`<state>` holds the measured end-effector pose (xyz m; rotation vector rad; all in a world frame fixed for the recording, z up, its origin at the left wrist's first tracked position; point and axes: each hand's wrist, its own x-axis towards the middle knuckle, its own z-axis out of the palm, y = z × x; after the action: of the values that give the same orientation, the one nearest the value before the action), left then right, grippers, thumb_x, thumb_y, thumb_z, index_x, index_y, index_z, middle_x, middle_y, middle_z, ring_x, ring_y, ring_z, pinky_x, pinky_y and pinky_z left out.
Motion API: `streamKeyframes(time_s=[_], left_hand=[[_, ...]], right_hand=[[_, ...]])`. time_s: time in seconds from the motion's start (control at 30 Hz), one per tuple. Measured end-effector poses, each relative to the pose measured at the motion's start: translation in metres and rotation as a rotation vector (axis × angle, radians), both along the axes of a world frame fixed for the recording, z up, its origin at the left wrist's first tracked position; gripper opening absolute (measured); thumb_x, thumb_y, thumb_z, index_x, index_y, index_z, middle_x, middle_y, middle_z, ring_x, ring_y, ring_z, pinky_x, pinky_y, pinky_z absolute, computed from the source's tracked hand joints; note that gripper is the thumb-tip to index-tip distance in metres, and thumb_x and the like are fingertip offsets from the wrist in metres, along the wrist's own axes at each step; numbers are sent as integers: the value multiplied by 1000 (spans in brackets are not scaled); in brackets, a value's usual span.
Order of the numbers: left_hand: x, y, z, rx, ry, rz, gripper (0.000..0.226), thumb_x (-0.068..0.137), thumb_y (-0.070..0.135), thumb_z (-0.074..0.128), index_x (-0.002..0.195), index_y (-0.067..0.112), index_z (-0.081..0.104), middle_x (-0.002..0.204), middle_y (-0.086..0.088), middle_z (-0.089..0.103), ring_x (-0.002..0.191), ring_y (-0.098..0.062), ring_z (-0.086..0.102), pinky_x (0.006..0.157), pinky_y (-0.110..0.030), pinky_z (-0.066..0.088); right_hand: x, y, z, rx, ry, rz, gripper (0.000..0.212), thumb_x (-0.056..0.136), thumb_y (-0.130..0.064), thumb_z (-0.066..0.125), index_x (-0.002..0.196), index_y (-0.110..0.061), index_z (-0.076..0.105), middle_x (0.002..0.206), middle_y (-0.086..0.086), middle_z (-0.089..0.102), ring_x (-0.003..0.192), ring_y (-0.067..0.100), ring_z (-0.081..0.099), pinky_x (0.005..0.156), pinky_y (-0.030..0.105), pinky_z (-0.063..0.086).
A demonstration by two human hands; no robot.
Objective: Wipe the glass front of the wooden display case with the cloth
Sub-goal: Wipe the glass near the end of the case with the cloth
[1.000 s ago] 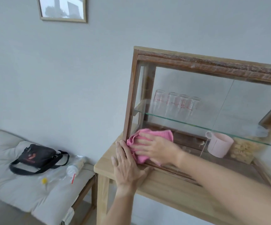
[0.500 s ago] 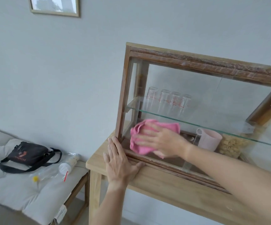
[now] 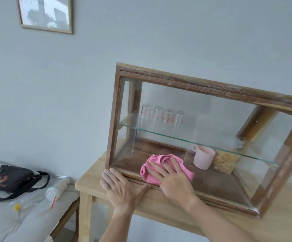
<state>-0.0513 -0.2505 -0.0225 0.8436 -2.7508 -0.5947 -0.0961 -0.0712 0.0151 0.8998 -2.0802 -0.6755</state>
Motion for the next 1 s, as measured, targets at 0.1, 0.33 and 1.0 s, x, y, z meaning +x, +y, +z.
streamKeyframes(time_s=[0.1,0.33,1.0], left_hand=[[-2,-2,-1,-10,-14,21,168,39,108,29,151,-12,-5,163,-29,7,154,-38,4,125,-50,5],[-4,-1,-6,-66,-67,26,168,39,109,20,151,-13,-5,162,-30,13,154,-40,4,124,-52,7],[0,1,-5,-53,-52,32,166,42,109,21,151,-13,-4,162,-31,11,153,-42,-3,123,-57,-4]], right_hand=[[-13,-5,50,-35,75,26,82,99,-51,52,165,-29,10,172,-2,6,153,28,28,125,59,1],[-34,-26,98,-411,197,-12,71,104,-51,41,165,-23,17,172,9,8,158,38,5,122,68,-2],[-47,-49,113,-281,233,116,69,105,-53,38,165,-24,17,172,8,15,157,37,11,125,60,-7]])
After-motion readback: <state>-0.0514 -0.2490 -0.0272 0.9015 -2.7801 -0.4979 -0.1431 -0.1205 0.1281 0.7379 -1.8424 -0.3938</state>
